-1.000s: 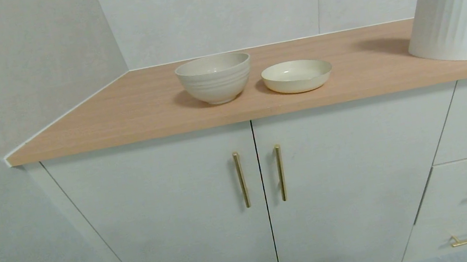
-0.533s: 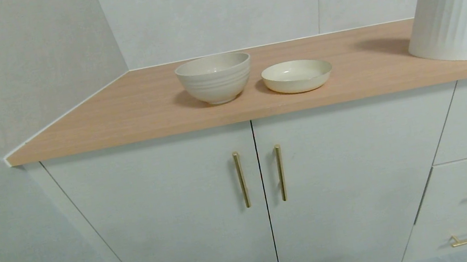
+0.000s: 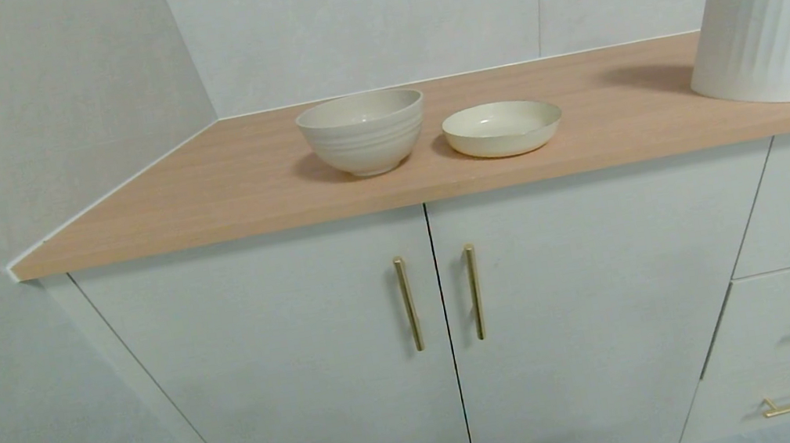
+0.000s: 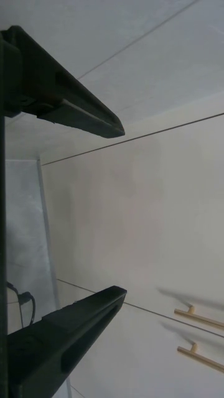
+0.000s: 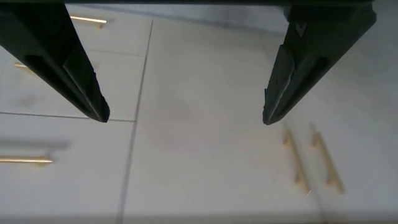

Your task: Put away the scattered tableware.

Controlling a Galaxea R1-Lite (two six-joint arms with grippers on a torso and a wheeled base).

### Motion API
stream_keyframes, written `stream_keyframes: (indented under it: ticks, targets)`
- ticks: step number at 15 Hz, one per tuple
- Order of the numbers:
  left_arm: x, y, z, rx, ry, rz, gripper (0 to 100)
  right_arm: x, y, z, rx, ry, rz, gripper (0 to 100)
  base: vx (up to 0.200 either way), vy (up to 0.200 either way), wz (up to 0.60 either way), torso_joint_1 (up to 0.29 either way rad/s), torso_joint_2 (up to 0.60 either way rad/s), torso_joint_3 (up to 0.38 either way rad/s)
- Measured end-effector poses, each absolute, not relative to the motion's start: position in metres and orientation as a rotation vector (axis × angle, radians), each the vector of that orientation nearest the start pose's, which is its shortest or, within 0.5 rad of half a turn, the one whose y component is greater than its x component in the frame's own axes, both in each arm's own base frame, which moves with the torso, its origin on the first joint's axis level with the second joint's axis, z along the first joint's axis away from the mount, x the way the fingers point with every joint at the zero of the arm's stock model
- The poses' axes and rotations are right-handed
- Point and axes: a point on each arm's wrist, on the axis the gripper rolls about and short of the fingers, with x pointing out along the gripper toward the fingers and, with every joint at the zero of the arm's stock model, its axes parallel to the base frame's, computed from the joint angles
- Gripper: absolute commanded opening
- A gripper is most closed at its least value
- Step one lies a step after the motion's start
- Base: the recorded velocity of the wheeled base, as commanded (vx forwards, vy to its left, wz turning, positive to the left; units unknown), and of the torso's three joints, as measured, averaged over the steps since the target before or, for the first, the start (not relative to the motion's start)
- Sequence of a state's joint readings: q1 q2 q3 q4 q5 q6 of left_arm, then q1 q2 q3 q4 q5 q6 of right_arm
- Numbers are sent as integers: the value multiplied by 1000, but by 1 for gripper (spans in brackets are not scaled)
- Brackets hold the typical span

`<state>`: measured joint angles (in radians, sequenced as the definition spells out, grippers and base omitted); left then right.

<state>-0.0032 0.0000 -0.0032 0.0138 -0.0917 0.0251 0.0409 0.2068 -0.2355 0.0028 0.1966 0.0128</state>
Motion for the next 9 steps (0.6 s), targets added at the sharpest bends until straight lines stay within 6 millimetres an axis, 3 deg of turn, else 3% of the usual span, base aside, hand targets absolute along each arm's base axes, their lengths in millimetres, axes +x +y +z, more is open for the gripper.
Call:
stream_keyframes:
  ticks: [5,9]
  targets:
    - [-23,-2,75,25,9,-95,100,25,8,162,34,219,363,100,0,0,0,0,0,0]
    - [-23,-2,75,26,9,-95,100,83,28,180,36,367,539,100,0,0,0,0,0,0]
